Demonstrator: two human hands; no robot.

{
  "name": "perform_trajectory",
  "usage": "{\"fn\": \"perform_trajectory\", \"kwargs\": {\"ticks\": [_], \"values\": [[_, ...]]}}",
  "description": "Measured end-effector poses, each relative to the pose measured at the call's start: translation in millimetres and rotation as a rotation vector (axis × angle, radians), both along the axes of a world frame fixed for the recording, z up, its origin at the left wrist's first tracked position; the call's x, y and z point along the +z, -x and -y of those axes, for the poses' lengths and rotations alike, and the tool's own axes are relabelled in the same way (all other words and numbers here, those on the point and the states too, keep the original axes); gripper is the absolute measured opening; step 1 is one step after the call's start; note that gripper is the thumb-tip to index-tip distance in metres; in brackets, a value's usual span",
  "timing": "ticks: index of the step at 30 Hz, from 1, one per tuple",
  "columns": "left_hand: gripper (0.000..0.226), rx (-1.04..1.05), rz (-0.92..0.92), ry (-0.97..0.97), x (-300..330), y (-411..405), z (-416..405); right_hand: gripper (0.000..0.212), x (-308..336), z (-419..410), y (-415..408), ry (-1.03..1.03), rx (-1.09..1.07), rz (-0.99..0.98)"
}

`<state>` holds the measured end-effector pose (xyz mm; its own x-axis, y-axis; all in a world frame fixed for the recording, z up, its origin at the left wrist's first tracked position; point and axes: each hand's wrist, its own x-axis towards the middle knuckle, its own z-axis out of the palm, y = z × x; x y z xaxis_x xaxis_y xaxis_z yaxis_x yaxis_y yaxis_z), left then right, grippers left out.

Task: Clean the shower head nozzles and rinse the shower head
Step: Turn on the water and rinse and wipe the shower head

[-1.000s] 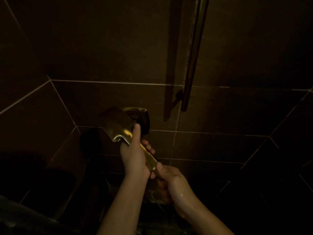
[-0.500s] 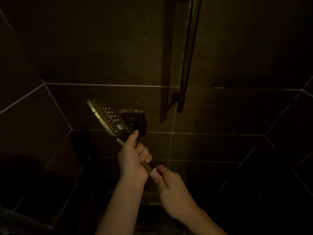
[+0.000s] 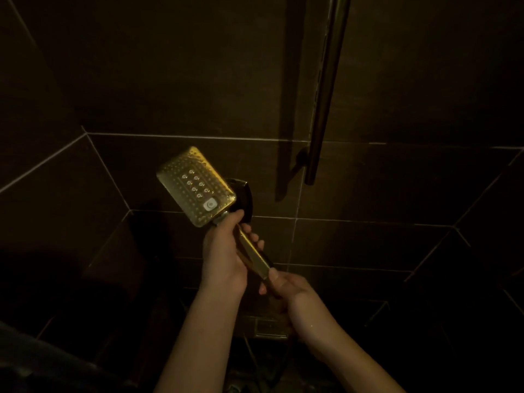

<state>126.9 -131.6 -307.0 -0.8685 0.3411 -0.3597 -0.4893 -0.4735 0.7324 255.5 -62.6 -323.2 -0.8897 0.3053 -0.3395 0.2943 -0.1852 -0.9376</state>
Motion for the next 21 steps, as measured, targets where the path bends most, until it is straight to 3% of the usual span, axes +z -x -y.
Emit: {"fn": "perform_trajectory", "kwargs": {"ticks": [4, 9, 11, 14, 17, 21], "values": [[0.009, 0.091, 0.039, -0.008, 3.7, -3.4, -0.6, 0.041, -4.1, 4.7, -1.4, 0.127, 0.051, 0.002], [0.029, 0.085, 0.059, -0.177, 5.0, -3.7, 6.9, 0.039, -7.1, 1.7, -2.2, 0.278, 0.104, -0.06], [0.025, 0.057, 0.013, -0.217, 4.9, -5.3, 7.8, 0.039, -6.8, 0.2, -2.1, 0.246, 0.114, -0.069], [0.005, 0.031, -0.026, -0.103, 7.4, -6.9, 6.9, 0.039, -6.5, 2.2, 0.0, -0.033, 0.061, -0.056], [0.025, 0.039, -0.022, 0.006, 6.2, -6.7, 5.2, 0.026, -10.9, 4.6, 0.4, -0.294, -0.024, -0.07], [0.019, 0.176, 0.018, 0.041, 5.3, -19.0, -2.8, 0.005, -22.9, 1.1, -1.5, -0.701, 0.05, -0.021]]}}
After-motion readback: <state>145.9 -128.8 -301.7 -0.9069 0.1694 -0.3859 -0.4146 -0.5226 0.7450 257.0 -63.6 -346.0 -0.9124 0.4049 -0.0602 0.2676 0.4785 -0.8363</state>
